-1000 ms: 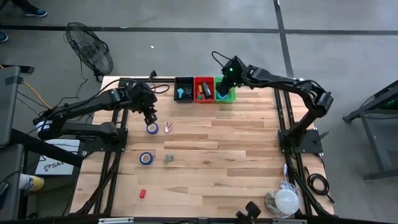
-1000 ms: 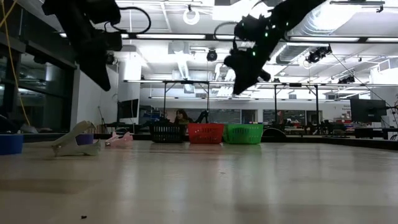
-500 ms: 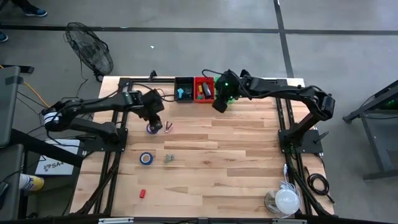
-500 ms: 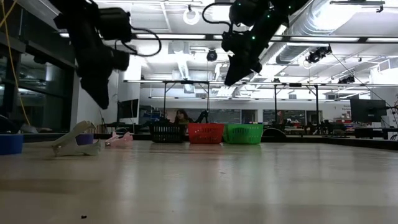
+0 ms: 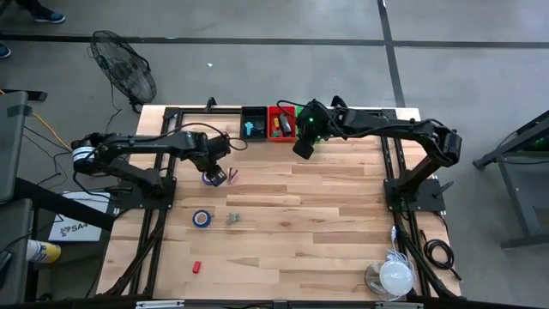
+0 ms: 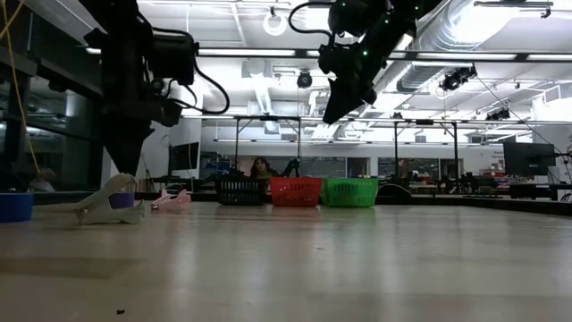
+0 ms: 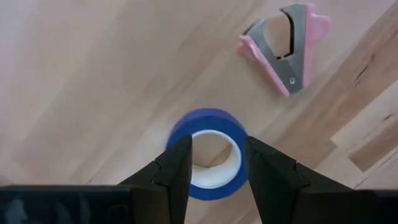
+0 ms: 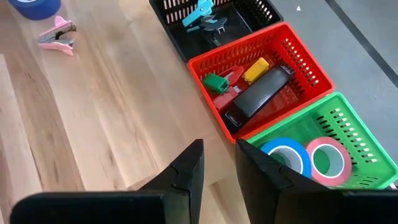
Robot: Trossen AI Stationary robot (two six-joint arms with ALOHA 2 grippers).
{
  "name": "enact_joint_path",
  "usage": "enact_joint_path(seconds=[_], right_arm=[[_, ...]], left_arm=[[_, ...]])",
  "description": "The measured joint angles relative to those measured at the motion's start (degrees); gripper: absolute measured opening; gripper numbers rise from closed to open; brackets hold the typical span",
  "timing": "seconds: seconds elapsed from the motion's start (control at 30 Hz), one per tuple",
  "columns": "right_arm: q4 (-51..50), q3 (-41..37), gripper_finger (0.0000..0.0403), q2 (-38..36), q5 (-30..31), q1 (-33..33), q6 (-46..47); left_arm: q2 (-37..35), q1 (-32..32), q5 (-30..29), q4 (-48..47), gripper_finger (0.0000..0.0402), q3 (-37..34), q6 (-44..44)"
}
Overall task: Pick and place Stapler, Stapler remover, tape
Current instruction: Put the purple tape into the green bin
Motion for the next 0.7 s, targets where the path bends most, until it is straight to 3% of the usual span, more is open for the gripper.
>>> enact_joint_path(seconds=[0.33, 0.7], right_arm=[[-0.4, 0.0, 0.0083, 0.0, 0.0, 0.0, 1.0], [-0.4, 0.0, 0.0083, 0.0, -0.2, 0.0, 1.3]], left_arm=[[0.5, -4.8, -3.5, -0.6, 0.0140, 0.0, -4.8], [0.5, -5.7, -4.1, 0.1, 0.0140, -1.7, -7.9]])
